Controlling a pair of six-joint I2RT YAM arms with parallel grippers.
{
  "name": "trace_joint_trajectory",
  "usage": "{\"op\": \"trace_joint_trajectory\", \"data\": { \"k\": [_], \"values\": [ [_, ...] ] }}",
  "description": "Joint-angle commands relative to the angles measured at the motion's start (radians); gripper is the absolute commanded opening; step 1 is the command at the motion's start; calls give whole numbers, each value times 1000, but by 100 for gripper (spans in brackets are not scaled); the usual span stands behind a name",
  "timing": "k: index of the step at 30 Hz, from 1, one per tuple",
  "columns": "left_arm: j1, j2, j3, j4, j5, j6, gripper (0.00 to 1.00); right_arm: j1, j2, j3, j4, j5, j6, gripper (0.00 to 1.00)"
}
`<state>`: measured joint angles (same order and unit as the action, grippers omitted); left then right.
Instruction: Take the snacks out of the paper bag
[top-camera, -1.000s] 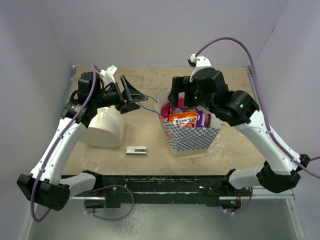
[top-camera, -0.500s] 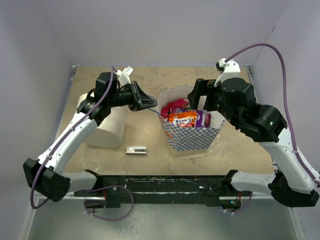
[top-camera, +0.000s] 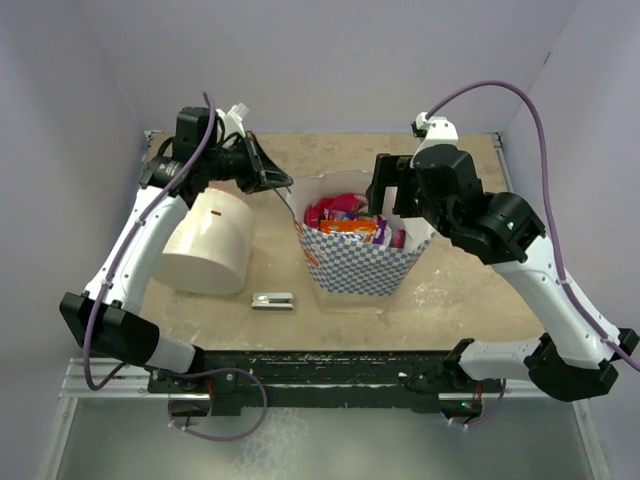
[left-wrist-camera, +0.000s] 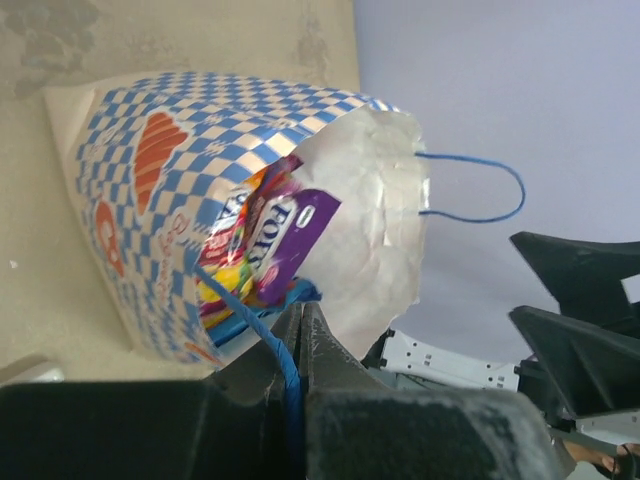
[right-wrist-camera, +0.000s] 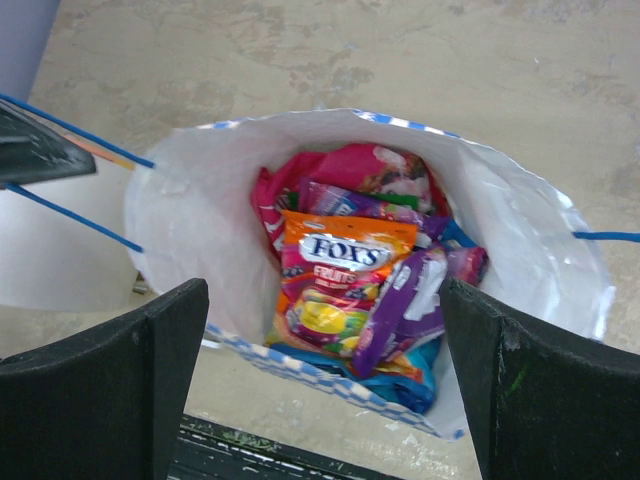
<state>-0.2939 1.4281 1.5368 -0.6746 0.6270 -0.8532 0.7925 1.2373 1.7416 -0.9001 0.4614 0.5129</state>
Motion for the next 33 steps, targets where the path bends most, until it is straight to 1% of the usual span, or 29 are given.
{"op": "trace_joint_trajectory", "data": {
  "k": [1, 5, 8, 10, 13, 15, 17, 21, 25, 27, 31, 33],
  "values": [
    [56, 36, 213, 54, 45, 76, 0, -50, 5, 38, -39, -38, 56, 99],
    [62, 143, 356, 70, 117, 78, 0, -55, -1, 60, -65, -38, 56, 100],
    [62, 219, 441, 122, 214, 49, 0, -60, -22, 36, -84, -19, 70, 99],
    [63, 259, 495, 141, 253, 33, 0, -63, -33, 9, -92, -6, 81, 99],
    [62, 295, 558, 145, 279, 20, 0, -92, -26, 19, -175, 42, 133, 100],
    [63, 300, 551, 156, 293, 9, 0, -130, -20, 30, -233, 64, 158, 99],
    [62, 289, 528, 165, 299, 5, 0, -188, -18, 15, -255, 39, 152, 99],
    [62, 251, 473, 187, 294, -5, 0, -313, -10, -57, -240, -91, 142, 100],
    [61, 239, 451, 231, 306, -34, 0, -351, 4, -135, -228, -225, 144, 99],
    [61, 235, 447, 256, 312, -52, 0, -352, -14, -191, -207, -236, 135, 93],
    [61, 246, 459, 335, 331, -103, 0, -354, -43, -248, -159, -255, 73, 56],
    [61, 267, 482, 368, 339, -129, 0, -354, -48, -249, -149, -297, 49, 34]
  ]
}}
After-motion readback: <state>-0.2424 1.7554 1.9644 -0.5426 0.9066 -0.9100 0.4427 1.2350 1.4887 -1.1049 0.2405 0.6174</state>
